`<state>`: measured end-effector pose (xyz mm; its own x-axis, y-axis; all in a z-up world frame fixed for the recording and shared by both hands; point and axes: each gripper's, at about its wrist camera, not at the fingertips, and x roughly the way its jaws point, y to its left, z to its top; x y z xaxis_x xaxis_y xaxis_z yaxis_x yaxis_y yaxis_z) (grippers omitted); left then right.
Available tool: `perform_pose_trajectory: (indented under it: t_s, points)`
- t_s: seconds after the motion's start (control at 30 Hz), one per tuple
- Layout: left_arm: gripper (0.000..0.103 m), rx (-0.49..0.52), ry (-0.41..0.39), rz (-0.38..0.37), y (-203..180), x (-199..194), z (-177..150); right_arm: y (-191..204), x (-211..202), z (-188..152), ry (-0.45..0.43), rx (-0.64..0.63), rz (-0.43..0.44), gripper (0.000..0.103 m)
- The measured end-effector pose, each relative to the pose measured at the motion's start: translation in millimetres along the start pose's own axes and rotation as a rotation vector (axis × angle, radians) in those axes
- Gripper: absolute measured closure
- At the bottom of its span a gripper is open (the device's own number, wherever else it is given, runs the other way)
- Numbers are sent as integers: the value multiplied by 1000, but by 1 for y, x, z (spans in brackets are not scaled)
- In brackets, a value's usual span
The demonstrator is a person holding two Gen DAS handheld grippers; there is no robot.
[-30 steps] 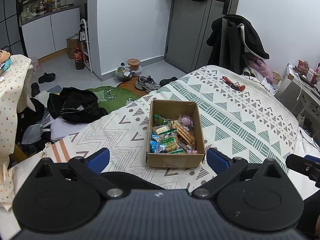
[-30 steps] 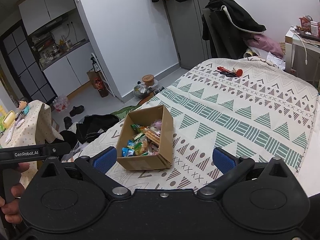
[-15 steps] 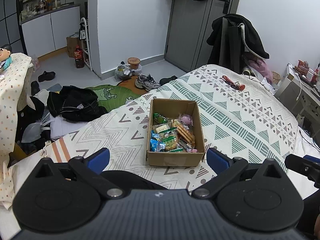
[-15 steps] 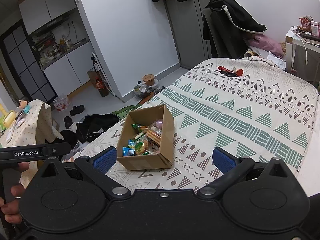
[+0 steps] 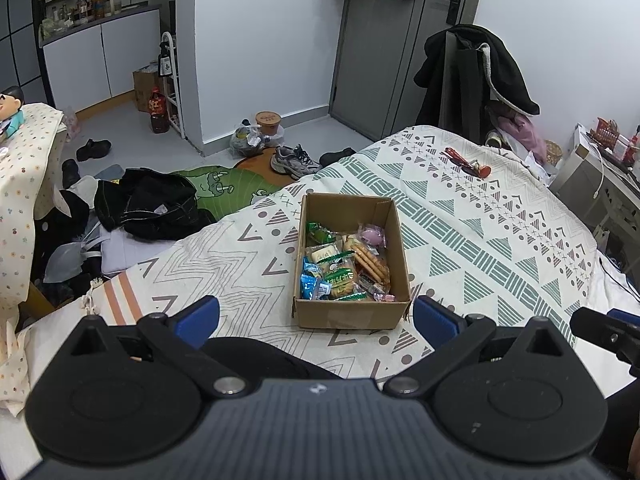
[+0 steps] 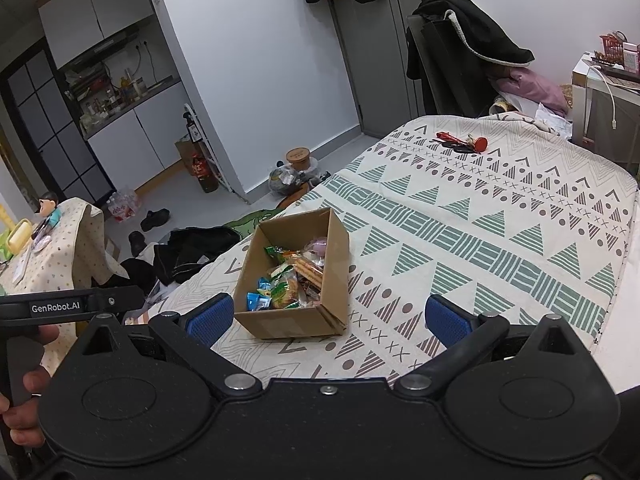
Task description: Organize snacks
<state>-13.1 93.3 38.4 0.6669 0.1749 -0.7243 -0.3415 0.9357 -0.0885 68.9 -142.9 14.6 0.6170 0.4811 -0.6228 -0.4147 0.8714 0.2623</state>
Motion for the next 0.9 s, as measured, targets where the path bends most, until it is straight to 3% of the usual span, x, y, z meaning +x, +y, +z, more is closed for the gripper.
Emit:
perform_pose_trajectory:
  t_s: [0.9]
  points:
    - [1,5,19,-4,-3,4,-3,-1,0,-2,4,1,-2,0]
